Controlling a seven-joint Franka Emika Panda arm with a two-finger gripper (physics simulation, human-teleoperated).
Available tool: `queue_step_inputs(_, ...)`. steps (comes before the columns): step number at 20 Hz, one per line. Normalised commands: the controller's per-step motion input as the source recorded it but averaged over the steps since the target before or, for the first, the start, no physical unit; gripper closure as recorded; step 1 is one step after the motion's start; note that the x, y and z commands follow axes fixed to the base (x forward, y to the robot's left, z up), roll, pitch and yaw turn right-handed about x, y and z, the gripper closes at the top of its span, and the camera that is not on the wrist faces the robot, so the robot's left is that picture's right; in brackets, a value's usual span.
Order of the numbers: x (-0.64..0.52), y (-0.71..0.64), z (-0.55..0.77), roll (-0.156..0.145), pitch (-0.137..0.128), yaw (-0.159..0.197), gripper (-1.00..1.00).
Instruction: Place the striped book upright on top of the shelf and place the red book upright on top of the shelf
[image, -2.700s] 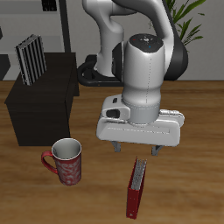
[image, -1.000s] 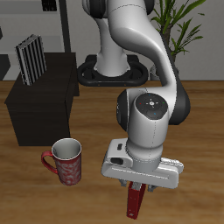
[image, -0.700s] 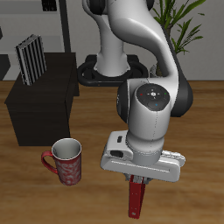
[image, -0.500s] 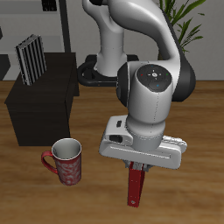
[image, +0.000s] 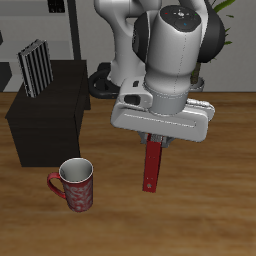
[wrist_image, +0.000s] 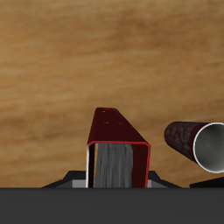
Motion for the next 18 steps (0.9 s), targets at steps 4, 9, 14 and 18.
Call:
queue_step_inputs(4,-0.95,-0.27,0.92,0.006,-0.019,0.002,1.0)
queue_step_inputs(9,-0.66,-0.27,0.55,0.007,-0.022,-0.019,1.0)
queue_step_inputs(14,-0.57,-0.31,0.47,0.019,-0.021,-0.014,1.0)
queue_step_inputs(18,-0.32,-0.21,0.26,0.014,0.028,-0.036,1.0)
